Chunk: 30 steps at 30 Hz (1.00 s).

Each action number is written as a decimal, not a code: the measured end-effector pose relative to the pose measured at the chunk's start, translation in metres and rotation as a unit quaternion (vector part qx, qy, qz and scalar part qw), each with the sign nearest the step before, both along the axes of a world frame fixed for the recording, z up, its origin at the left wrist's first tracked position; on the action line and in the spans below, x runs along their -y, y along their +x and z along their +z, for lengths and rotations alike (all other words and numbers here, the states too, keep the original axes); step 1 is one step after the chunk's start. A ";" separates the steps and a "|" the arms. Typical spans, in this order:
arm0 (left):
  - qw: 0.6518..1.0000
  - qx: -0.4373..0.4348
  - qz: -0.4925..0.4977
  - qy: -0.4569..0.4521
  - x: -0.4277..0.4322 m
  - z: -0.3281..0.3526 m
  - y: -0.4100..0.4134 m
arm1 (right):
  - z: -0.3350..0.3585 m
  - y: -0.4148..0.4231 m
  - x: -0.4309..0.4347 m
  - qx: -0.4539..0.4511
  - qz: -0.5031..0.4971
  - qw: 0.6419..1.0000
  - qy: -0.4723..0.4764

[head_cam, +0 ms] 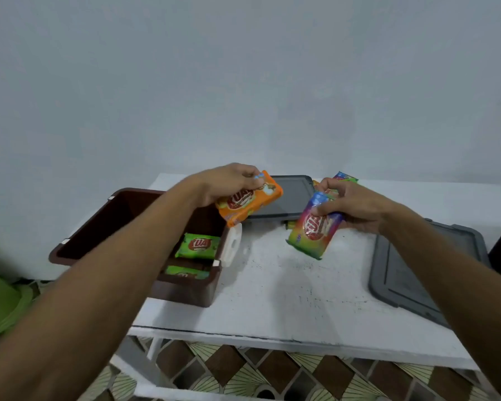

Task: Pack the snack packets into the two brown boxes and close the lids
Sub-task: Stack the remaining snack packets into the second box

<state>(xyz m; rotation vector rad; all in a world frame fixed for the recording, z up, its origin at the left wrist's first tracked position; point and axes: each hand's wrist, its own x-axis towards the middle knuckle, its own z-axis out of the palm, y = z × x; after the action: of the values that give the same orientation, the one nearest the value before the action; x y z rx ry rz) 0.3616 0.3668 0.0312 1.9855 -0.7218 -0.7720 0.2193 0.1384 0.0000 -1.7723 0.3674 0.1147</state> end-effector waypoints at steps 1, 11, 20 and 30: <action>1.000 0.019 -0.016 0.010 -0.015 0.005 0.011 | 0.007 0.007 -0.009 0.004 0.001 1.000 -0.011; 0.964 0.162 -0.137 0.160 -0.144 -0.017 0.114 | 0.047 0.098 -0.144 0.050 0.070 0.977 -0.193; 0.921 0.248 -0.241 0.177 -0.158 -0.073 0.141 | -0.022 0.155 -0.219 -0.042 0.134 0.808 -0.573; 0.720 0.571 -0.244 0.308 -0.158 -0.069 0.125 | -0.037 0.148 -0.229 -0.006 0.156 0.747 -0.646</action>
<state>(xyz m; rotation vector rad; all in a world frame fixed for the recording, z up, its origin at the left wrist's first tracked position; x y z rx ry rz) 0.4869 0.5249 -0.0377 2.8856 -1.9667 0.1329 0.3670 0.3673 -0.0366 -3.2280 0.1137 0.1141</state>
